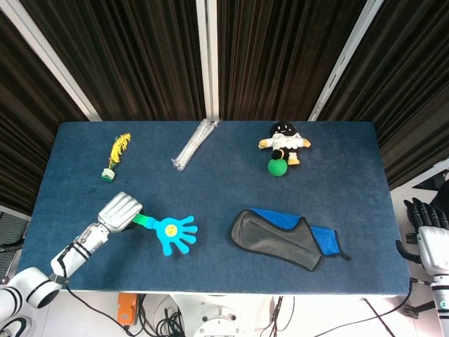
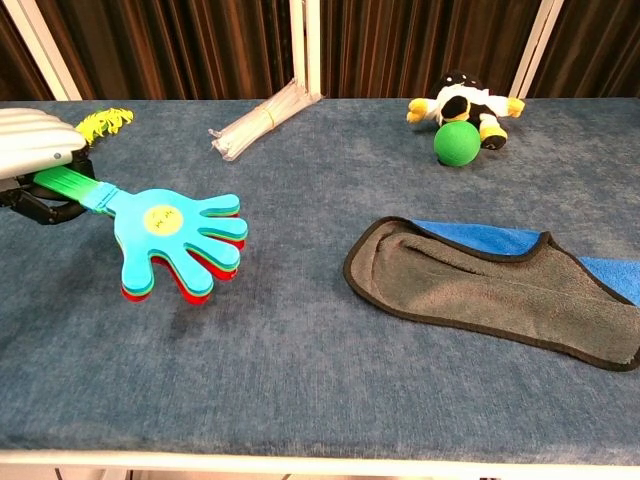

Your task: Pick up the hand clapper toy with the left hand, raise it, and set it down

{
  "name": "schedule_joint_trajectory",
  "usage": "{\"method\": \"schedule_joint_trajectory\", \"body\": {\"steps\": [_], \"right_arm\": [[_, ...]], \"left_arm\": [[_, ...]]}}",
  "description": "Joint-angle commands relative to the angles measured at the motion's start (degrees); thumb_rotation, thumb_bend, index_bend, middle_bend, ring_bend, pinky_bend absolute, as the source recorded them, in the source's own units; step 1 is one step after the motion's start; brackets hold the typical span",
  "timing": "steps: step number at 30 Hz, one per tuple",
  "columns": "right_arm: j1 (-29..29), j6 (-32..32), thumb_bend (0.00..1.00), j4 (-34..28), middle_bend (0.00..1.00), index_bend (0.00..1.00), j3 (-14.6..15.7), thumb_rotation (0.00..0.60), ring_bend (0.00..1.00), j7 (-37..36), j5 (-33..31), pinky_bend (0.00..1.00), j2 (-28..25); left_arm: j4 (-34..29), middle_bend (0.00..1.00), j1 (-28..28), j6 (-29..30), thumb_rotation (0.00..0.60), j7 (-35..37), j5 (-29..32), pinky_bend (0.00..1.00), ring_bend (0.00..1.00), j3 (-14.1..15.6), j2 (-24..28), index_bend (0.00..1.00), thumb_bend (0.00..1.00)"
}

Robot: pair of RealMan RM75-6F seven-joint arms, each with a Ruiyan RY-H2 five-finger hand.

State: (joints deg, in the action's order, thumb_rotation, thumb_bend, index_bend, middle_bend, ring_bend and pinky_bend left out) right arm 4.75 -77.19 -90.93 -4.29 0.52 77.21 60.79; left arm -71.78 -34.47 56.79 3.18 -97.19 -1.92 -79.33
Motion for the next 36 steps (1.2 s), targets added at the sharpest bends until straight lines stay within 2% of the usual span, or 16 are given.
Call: {"method": "schedule_joint_trajectory", "body": {"steps": [1, 5, 7, 9, 13, 18, 22, 27, 29, 31, 32, 33, 34, 36], "right_arm": [[-0.03, 0.00, 0.25, 0.02, 0.00, 0.00, 0.00, 0.600, 0.00, -0.05, -0.05, 0.00, -0.03], [0.00, 0.18, 0.25, 0.08, 0.00, 0.00, 0.08, 0.600, 0.00, -0.16, -0.01, 0.00, 0.04], [0.03, 0.28, 0.25, 0.14, 0.00, 0.00, 0.13, 0.600, 0.00, -0.19, 0.01, 0.00, 0.13], [0.05, 0.37, 0.25, 0.20, 0.00, 0.00, 0.17, 0.600, 0.00, -0.18, 0.01, 0.00, 0.19], [0.06, 0.43, 0.25, 0.23, 0.00, 0.00, 0.21, 0.600, 0.00, -0.12, 0.01, 0.00, 0.26], [0.04, 0.53, 0.25, 0.31, 0.00, 0.00, 0.23, 0.600, 0.00, -0.10, -0.13, 0.00, 0.30], [0.08, 0.87, 0.25, 0.68, 0.00, 0.00, 0.20, 0.600, 0.00, -0.38, -0.44, 0.00, 0.41], [0.08, 1.22, 0.25, 1.22, 0.00, 0.00, 0.21, 0.600, 0.00, -0.98, -0.69, 0.00, 0.55], [0.04, 1.18, 0.25, 1.48, 0.00, 0.00, 0.17, 0.600, 0.00, -1.27, -0.70, 0.00, 0.54], [0.01, 1.16, 0.25, 1.61, 0.00, 0.00, 0.13, 0.600, 0.00, -1.51, -0.72, 0.00, 0.48], [0.00, 1.13, 0.25, 1.69, 0.00, 0.00, 0.10, 0.600, 0.00, -1.65, -0.71, 0.00, 0.45], [-0.01, 1.12, 0.25, 1.74, 0.00, 0.00, 0.09, 0.600, 0.00, -1.74, -0.67, 0.00, 0.44], [-0.01, 1.11, 0.25, 1.79, 0.00, 0.00, 0.08, 0.600, 0.00, -1.83, -0.64, 0.00, 0.45], [-0.02, 1.06, 0.25, 1.88, 0.00, 0.00, 0.08, 0.600, 0.00, -2.03, -0.53, 0.00, 0.48]], "left_arm": [[-5.09, 1.00, 1.02, 1.05, 0.600, 19.77, 7.44, 1.00, 1.00, -1.22, -0.42, 1.00, 0.61], [-9.32, 1.00, 2.36, 1.62, 0.600, 36.96, 13.70, 1.00, 1.00, -4.65, -0.06, 1.00, 0.61], [-10.85, 1.00, 3.26, 2.00, 0.600, 42.56, 16.92, 1.00, 1.00, -6.43, -0.33, 1.00, 0.61], [-11.04, 1.00, 3.76, 2.23, 0.600, 43.28, 18.70, 1.00, 1.00, -7.15, -0.74, 1.00, 0.62], [-8.48, 1.00, 4.39, 4.14, 0.600, 36.01, 19.75, 1.00, 1.00, -6.83, -3.27, 1.00, 0.62], [-4.09, 1.00, 4.36, 4.95, 0.600, 23.75, 20.00, 1.00, 1.00, -5.05, -7.46, 1.00, 0.62], [-2.21, 1.00, 2.86, 0.14, 0.600, 13.45, 21.95, 1.00, 1.00, -3.15, -9.07, 1.00, 0.60], [-2.12, 1.00, 1.49, -3.20, 0.600, 5.17, 24.90, 1.00, 1.00, -3.06, -10.33, 1.00, 0.53], [-2.50, 0.97, 0.95, -3.99, 0.600, 1.98, 26.03, 0.98, 0.95, -3.26, -10.30, 0.92, 0.47], [-2.90, 0.82, 0.59, -4.25, 0.580, -1.01, 26.90, 0.90, 0.81, -3.37, -10.24, 0.69, 0.38], [-3.37, 0.69, 0.36, -4.45, 0.522, -3.20, 27.75, 0.81, 0.69, -3.48, -10.13, 0.51, 0.34], [-3.85, 0.61, 0.19, -4.49, 0.479, -4.51, 28.21, 0.74, 0.61, -3.61, -10.03, 0.41, 0.33], [-4.31, 0.46, 0.05, -4.34, 0.403, -5.58, 28.41, 0.61, 0.47, -3.73, -9.94, 0.25, 0.30], [-4.93, 0.21, -0.04, -2.63, 0.333, -7.16, 27.41, 0.36, 0.23, -4.02, -9.92, 0.06, 0.28]]}}
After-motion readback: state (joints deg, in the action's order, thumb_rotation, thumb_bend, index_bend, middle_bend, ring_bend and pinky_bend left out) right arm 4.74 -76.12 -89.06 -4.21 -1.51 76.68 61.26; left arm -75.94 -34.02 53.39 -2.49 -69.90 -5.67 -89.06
